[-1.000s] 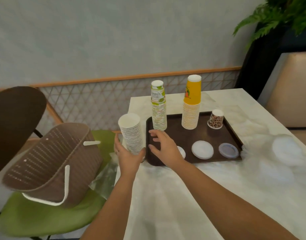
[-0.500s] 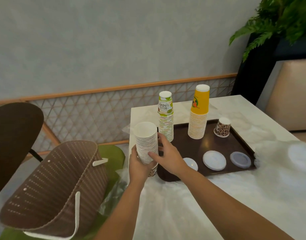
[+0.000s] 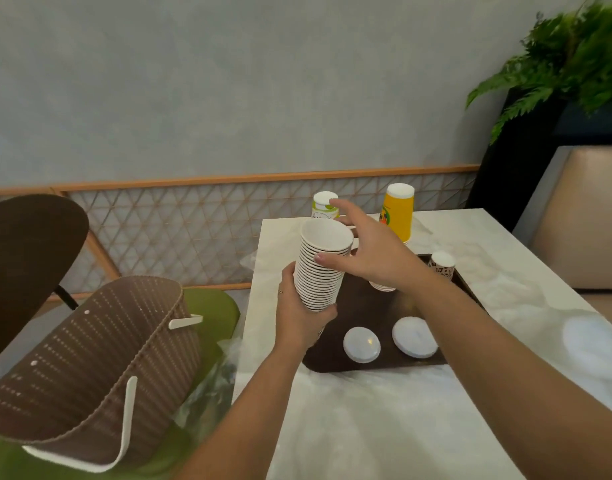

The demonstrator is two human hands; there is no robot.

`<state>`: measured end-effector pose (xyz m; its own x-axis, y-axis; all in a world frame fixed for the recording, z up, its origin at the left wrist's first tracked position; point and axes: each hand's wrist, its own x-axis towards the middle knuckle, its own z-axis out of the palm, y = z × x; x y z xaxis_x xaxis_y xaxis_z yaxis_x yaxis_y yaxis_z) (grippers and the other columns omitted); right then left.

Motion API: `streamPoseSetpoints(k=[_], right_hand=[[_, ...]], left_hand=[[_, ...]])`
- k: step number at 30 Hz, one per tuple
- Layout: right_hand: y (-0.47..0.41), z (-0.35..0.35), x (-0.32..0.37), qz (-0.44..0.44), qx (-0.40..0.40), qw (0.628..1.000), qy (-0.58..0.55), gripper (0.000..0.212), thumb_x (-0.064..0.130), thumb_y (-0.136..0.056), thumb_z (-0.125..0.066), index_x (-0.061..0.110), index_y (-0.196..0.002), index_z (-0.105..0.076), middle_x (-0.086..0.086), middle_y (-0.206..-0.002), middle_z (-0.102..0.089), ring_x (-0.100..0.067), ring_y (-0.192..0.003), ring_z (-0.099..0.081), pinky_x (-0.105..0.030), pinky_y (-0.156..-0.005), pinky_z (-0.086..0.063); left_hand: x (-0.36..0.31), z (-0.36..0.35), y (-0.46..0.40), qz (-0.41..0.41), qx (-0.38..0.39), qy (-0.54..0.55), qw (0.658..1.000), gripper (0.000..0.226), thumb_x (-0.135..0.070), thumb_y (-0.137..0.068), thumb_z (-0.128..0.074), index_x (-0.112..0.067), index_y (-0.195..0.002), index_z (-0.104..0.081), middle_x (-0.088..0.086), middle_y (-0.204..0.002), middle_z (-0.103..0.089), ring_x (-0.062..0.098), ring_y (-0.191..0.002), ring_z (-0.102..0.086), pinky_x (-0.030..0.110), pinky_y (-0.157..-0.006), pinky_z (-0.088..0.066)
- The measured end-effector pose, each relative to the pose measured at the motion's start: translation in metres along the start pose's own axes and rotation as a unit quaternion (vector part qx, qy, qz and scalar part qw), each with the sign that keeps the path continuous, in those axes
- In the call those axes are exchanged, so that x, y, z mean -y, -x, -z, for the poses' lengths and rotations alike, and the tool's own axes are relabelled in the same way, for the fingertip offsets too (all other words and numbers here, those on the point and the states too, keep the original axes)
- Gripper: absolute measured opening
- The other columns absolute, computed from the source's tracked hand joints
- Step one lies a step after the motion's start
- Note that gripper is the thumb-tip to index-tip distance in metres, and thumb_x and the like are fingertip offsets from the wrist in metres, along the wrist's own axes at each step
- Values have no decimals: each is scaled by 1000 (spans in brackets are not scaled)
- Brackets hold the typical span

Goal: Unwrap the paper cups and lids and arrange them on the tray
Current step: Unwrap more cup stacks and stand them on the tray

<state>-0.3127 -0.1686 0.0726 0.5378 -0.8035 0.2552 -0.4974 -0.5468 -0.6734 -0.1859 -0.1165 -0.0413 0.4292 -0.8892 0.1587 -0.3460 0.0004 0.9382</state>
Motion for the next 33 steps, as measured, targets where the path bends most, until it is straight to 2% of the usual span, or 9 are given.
streamPoseSetpoints(k=[5, 9, 11, 14, 19, 21, 27, 30, 33], right_hand=[[-3, 30, -19, -6, 34, 998, 57, 88, 51, -72, -74, 30, -144, -29, 3, -141, -47, -16, -127, -46, -35, -103, -41], [-1, 49, -35, -11, 33, 997, 70, 81, 46, -75, -74, 30, -141, -32, 5, -142, -45, -13, -127, -43, -22, -93, -35], [-1, 57, -45, -14, 33, 997, 66, 78, 46, -75, -74, 30, -140, -34, 6, -141, -45, -12, -127, -42, -21, -89, -32], [-2, 72, -56, -13, 28, 998, 52, 73, 44, -77, -73, 30, -139, -37, 7, -139, -45, -9, -124, -42, -20, -87, -30], [-6, 105, -71, -29, -14, 999, -13, 67, 40, -78, -73, 33, -136, -40, 12, -128, -48, -8, -114, -45, -25, -90, -37], [-9, 118, -82, -40, -12, 997, -62, 63, 38, -77, -73, 36, -133, -42, 13, -128, -50, -10, -115, -48, -29, -93, -42], [-9, 149, -121, -75, 58, 984, -149, 54, 19, -78, -75, 35, -123, -48, 8, -112, -58, -10, -105, -57, -23, -74, -54], [-8, 158, -144, -99, 80, 979, -158, 56, 14, -75, -77, 31, -121, -50, 3, -113, -58, -16, -101, -60, -32, -80, -55], [-7, 157, -166, -123, 116, 969, -181, 63, 8, -73, -78, 29, -123, -45, 8, -113, -60, -10, -101, -62, -19, -78, -53]], left_hand=[[-14, -32, -2, -20, 16, -14, 1000, 90, -13, -59, -85, -21, -133, -34, 0, -122, -53, 18, -111, -54, 33, -85, -54], [-22, -56, -3, -15, 35, -7, 999, 84, -9, -63, -83, -25, -130, -35, -14, -106, -54, 6, -96, -56, 7, -64, -46], [-26, -65, -4, -2, 51, 0, 999, 84, -8, -66, -82, -27, -131, -32, -26, -97, -48, -2, -83, -53, 2, -55, -42], [-29, -79, -8, 3, 60, -6, 998, 87, -10, -66, -82, -26, -134, -31, -28, -97, -47, -2, -82, -52, 3, -59, -38], [-32, -98, -12, 17, 66, 1, 998, 90, -11, -68, -82, -24, -139, -28, -14, -110, -47, 7, -100, -48, 14, -69, -40], [-33, -105, -15, 19, 63, 6, 998, 90, -10, -67, -82, -23, -139, -28, -18, -107, -46, 4, -98, -46, 10, -66, -38], [-41, -124, -25, 29, 55, 36, 997, 85, -8, -67, -81, -30, -133, -31, -27, -103, -46, -4, -90, -50, 9, -66, -39], [-45, -134, -31, 28, 49, 38, 998, 83, -7, -66, -81, -27, -131, -33, -27, -102, -48, -5, -89, -51, 8, -65, -38], [-50, -148, -39, 27, 52, 40, 997, 86, -8, -65, -82, -22, -134, -33, -14, -111, -53, 5, -99, -53, 14, -70, -41]])
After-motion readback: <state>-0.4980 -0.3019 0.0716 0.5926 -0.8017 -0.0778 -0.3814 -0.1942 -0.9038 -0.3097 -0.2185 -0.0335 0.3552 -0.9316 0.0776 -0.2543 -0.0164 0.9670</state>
